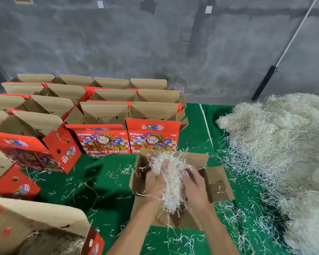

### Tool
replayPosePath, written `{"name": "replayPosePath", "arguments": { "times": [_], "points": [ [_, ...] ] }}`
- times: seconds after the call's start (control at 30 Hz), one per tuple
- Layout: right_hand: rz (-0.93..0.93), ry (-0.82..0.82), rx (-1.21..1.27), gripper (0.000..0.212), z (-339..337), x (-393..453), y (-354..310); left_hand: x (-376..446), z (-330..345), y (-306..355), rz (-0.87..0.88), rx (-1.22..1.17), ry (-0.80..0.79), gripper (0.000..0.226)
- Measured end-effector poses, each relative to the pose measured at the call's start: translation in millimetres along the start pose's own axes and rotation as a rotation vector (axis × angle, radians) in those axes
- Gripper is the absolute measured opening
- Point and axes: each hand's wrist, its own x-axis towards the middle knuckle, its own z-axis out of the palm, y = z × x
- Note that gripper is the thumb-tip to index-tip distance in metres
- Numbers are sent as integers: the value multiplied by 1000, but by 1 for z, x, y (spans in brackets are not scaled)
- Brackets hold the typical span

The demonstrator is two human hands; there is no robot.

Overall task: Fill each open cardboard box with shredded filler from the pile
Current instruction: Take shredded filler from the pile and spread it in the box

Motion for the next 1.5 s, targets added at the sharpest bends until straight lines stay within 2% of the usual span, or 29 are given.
{"name": "replayPosePath", "arguments": {
  "times": [0.03,0.13,0.2,0.27,0.3,0.33,0.37,0.43,0.5,0.6,0.63,0.7,0.77,0.8,0.83,0.9,0.93,1.0,1.07,1.13,1.17,1.2,1.23,1.3,1.4,1.43,1.5],
  "points": [
    [0,-1,-1,18,-7,3,0,7,-7,-2,-9,56,-33,43],
    [64,53,40,55,0,8,2,2,-1,2,-38,13,-177,38],
    [70,154,105,59,10,10,1,-4,10,8,46,-84,-116,34],
    [8,288,52,68,6,12,-3,-3,6,11,113,-292,-12,24],
    [-37,341,19,73,2,14,-4,-3,4,12,170,-333,-9,22],
    [-78,355,-4,71,1,16,-6,-1,2,11,217,-293,-48,26],
    [-120,324,-41,60,2,16,-11,-3,4,9,244,-206,-87,33],
    [-162,204,-119,38,7,17,-20,-6,9,5,294,-74,-72,43],
    [-128,168,-108,43,-4,22,-29,3,5,3,369,-122,-20,47],
    [-63,269,-10,51,-53,30,-38,29,-31,2,246,-226,119,20],
    [-15,327,33,50,-62,29,-40,36,-38,1,194,-302,149,17],
    [92,349,112,49,-49,24,-39,27,-34,3,128,-314,48,19],
    [57,241,94,45,-11,18,-35,9,-2,-8,129,-102,-132,48],
    [-9,168,20,38,5,14,-33,2,11,-18,165,57,-180,55],
    [-70,126,-57,34,12,11,-31,3,14,-24,194,173,-106,54],
    [-71,160,-84,34,-7,11,-35,22,-8,-18,153,196,122,33],
    [-45,217,-59,37,-27,14,-37,35,-28,-15,124,112,229,30],
    [19,368,6,43,-69,22,-38,53,-61,-9,54,-171,315,46],
    [97,416,42,45,-80,24,-37,51,-67,-5,-5,-210,236,55],
    [104,273,3,41,-57,21,-36,34,-47,-3,-1,-126,43,65],
    [55,159,-60,41,-43,18,-33,28,-36,-4,13,-82,-48,80],
    [-3,48,-104,40,-30,14,-31,24,-25,-6,49,-33,-115,90],
    [-62,-33,-117,37,-22,11,-29,21,-18,-8,103,3,-142,88],
    [-153,-98,-88,33,-23,7,-28,22,-20,-11,325,91,-58,68],
    [-150,8,-4,41,-42,8,-31,24,-32,-8,637,200,233,37],
    [-136,33,16,40,-42,8,-33,21,-30,-2,670,219,250,30],
    [-149,18,46,33,-25,9,-38,7,-12,8,646,229,134,30]
  ]
}}
